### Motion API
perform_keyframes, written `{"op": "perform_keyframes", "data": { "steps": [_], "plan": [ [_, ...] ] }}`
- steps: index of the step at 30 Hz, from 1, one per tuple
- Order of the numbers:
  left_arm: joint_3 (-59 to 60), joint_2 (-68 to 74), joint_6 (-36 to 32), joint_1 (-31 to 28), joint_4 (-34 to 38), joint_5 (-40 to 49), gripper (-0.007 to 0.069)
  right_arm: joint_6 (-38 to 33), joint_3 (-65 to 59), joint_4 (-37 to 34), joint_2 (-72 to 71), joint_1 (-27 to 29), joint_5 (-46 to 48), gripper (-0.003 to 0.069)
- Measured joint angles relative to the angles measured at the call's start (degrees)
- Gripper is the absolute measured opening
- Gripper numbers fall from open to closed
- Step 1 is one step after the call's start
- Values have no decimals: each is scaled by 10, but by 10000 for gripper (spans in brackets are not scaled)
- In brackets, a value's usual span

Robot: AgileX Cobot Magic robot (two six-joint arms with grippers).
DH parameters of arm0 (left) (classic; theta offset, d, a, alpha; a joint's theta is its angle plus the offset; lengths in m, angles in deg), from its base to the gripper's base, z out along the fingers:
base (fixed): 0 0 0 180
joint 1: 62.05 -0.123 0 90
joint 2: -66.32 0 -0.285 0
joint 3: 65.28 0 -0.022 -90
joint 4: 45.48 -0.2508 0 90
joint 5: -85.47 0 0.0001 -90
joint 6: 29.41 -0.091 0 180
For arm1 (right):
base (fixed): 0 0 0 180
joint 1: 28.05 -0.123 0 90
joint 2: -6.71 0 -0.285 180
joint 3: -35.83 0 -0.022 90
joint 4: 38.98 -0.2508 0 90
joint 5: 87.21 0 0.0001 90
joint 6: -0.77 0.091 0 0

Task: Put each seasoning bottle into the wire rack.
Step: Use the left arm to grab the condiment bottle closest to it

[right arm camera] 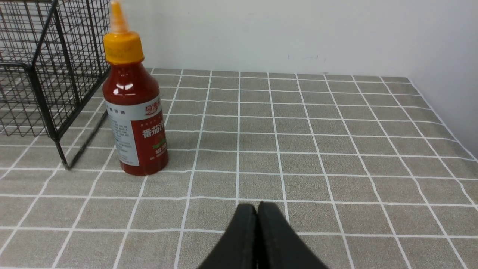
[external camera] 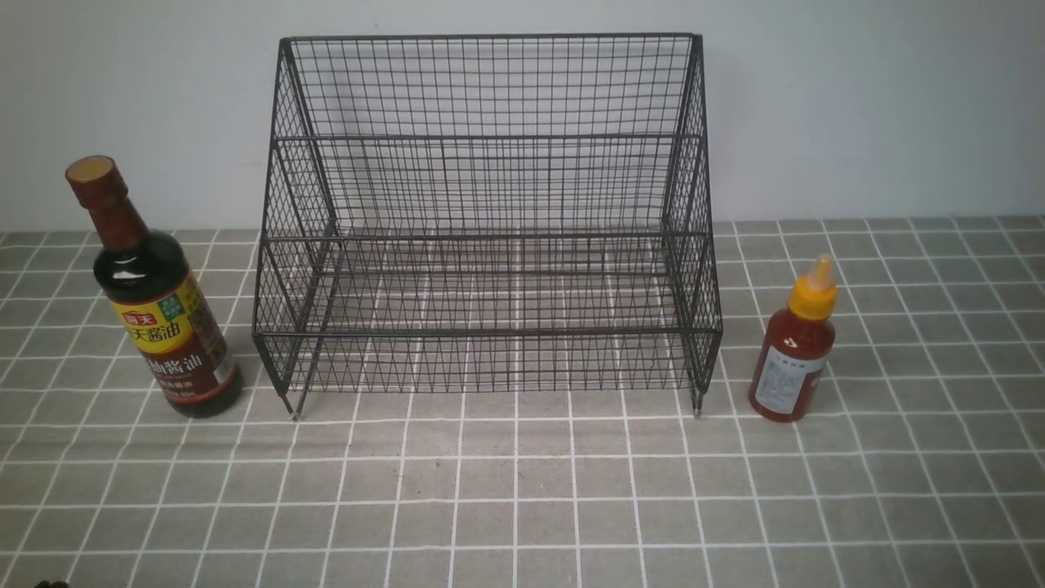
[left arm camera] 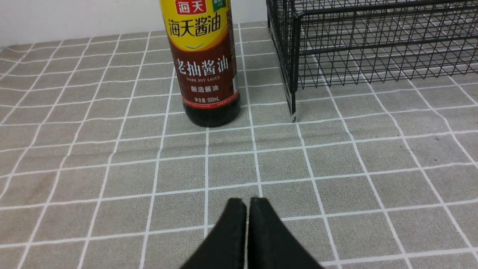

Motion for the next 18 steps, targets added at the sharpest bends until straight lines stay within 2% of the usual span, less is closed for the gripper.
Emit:
{"op": "perform_keyframes", "data": {
  "steps": [3,4,6,7,9,10,15,18],
  "plan": [
    [1,0,4,0,5,-32,-7,0,0,0,0,0,0,-13],
    [1,0,21,0,30,-78,-7,0,0,0,0,0,0,-13],
    [1,0,30,0,46,-107,-7,0,0,0,0,0,0,-13],
    [1,0,37,0,68,-162,-7,0,0,0,0,0,0,-13],
    [1,0,42,0,78,-201,-7,0,0,0,0,0,0,-13],
    [1,0,52,0,90,-251,-7,0,0,0,0,0,0,-13],
    [1,0,101,0,102,-368,-7,0,0,0,0,0,0,-13],
    [1,13,113,0,76,-425,-7,-1,0,0,0,0,0,-13]
  ]
}}
